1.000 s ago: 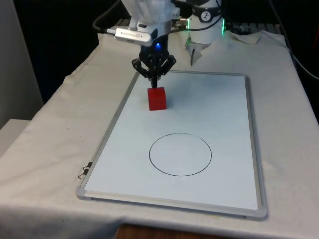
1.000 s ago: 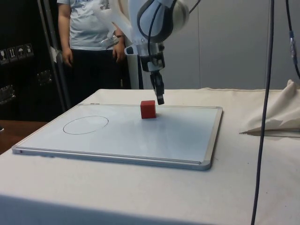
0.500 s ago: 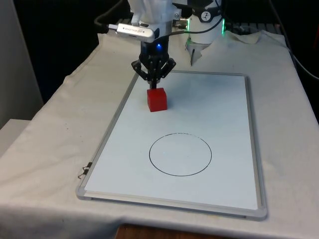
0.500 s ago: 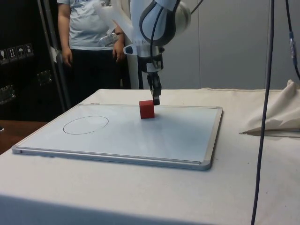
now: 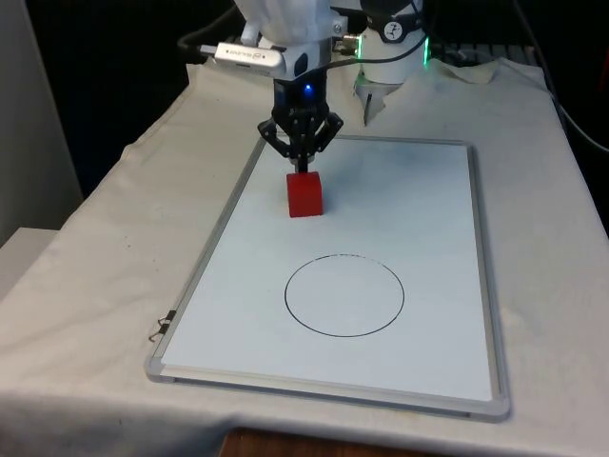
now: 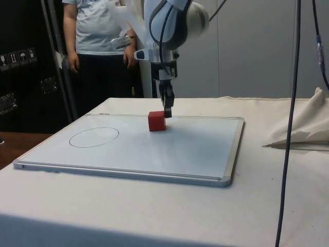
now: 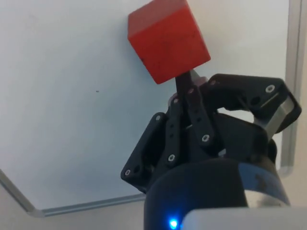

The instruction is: Push the cube into the marked area.

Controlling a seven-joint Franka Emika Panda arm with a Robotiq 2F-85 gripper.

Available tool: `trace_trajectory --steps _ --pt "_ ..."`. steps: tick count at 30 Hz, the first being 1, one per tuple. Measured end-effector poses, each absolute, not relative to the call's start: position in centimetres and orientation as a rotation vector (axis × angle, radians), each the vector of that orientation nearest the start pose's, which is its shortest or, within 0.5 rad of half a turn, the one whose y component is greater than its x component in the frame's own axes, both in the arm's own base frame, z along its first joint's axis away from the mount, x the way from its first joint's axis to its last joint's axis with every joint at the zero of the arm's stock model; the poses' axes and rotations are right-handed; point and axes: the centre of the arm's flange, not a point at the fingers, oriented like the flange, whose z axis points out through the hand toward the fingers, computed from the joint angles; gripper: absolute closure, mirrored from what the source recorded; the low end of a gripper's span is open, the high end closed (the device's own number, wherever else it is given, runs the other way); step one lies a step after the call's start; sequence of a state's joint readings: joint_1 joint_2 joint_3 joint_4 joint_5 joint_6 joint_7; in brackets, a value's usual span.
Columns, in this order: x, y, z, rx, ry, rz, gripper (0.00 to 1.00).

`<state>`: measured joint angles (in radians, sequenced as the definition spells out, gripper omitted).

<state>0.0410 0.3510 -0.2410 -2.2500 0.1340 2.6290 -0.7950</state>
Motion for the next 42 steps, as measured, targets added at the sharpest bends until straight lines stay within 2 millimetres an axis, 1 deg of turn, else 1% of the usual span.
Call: trace_trajectory --steps 6,15,20,23,27,28,42 --pt "53.8 -11.0 21.5 -3.06 -0.769 -0.07 1.0" --pt "55.7 -10.7 20.9 -3.051 -0.758 -0.101 1.0" --pt "56.9 -10.7 19.5 -3.051 -0.761 -0.089 1.0" --pt "57.4 -10.8 19.0 -3.055 -0.764 -0.087 1.0" --pt "57.4 -10.8 19.0 -3.055 -0.764 -0.087 1.0" --pt "57.7 -10.9 19.2 -3.057 -0.765 -0.093 1.0" --pt "57.7 -10.9 19.2 -3.057 -0.765 -0.093 1.0"
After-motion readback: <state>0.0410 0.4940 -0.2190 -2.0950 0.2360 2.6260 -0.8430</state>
